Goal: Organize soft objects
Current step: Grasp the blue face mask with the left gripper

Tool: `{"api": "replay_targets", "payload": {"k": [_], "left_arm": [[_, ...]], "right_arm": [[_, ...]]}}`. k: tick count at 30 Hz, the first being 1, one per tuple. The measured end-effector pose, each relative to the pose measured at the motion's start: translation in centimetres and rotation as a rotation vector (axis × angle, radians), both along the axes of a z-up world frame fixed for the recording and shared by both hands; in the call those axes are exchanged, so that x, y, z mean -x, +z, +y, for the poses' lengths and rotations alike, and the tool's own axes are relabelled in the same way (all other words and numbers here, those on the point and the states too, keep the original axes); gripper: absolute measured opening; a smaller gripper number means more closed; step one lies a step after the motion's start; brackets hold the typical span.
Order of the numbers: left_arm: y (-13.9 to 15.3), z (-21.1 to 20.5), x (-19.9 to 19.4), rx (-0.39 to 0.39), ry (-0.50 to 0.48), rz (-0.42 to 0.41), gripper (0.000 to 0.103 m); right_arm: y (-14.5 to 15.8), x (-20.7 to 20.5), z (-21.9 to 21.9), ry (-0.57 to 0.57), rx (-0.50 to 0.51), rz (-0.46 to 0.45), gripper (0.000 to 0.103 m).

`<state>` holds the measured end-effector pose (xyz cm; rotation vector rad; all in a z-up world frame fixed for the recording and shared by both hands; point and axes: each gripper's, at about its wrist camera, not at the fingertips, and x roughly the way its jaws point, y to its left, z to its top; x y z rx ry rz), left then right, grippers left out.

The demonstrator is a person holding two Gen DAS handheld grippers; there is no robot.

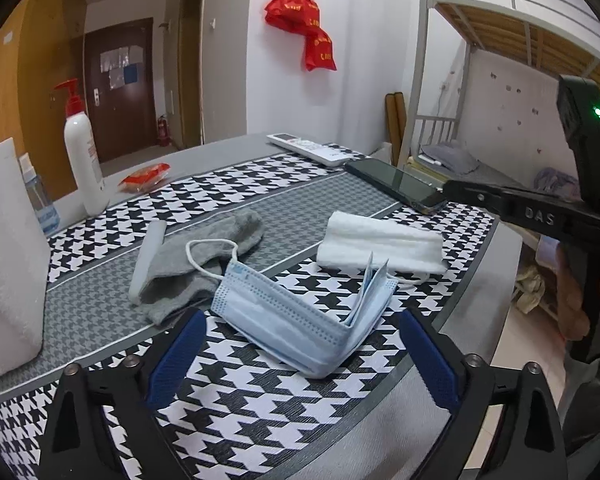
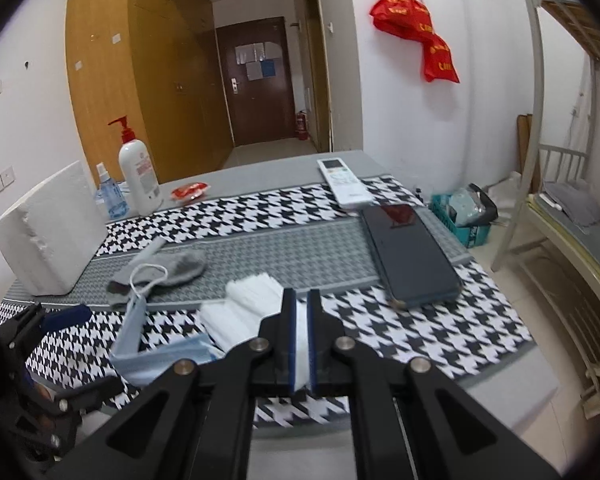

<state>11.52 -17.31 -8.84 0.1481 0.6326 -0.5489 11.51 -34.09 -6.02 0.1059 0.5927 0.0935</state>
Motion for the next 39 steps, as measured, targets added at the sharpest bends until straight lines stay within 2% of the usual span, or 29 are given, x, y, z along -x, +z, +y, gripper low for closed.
{"api": "replay_targets", "payload": {"k": [6, 11, 15, 18, 19, 20, 21, 23, 24, 25, 29, 39], "left_arm": [[-0.7, -1.1, -0.4, -0.042, -0.012, 0.032, 0.077], [-1.5, -1.8, -0.9, -0.080, 0.007, 0.048, 0.070], [-1.8, -2.3, -1.2, -0.098, 0.015, 0.051, 0.056], [-2.1, -2.4, -1.4, -0.106, 0.017, 0.051, 0.051], [-2.1, -2.5, -1.4, -0.112, 0.017, 0.051, 0.048], [-2.2, -2.5, -1.4, -0.114, 0.019, 0.052, 0.044], [-2.3, -2.5, -1.5, -0.113, 0.022, 0.054, 0.037], [-2.3, -2.4, -1.8, -0.105, 0.031, 0.058, 0.029], [-2.3, -2.2, -1.8, -0.107, 0.037, 0.059, 0.023], [-2.2, -2.1, -1.8, -0.105, 0.041, 0.058, 0.022], [-1.7, -1.2, -1.4, -0.084, 0.059, 0.046, 0.021], [-0.9, 0.9, -0.6, -0.052, 0.103, 0.024, 0.021]], "right_arm": [[-1.3, 0.2, -0.8, -0.010, 0.002, 0.030, 0.007], [-1.8, 0.1, -0.9, 0.005, -0.010, 0.046, 0.007], [-2.3, 0.0, -0.9, 0.016, -0.013, 0.058, 0.007], [-2.6, 0.0, -0.8, 0.023, -0.017, 0.066, 0.008], [-2.7, 0.0, -0.8, 0.026, -0.017, 0.069, 0.013], [-2.7, 0.0, -0.7, 0.032, -0.015, 0.073, 0.022], [-2.8, 0.0, -0.6, 0.035, -0.016, 0.074, 0.028], [-2.7, 0.2, -0.5, 0.051, -0.021, 0.065, 0.052], [-2.6, 0.3, -0.3, 0.057, -0.015, 0.055, 0.058], [-2.5, 0.4, -0.3, 0.057, -0.010, 0.047, 0.067], [-2.3, 0.3, 0.1, 0.074, -0.005, 0.034, 0.069], [-3.1, -1.6, 2.3, 0.130, 0.028, 0.074, 0.069]]}}
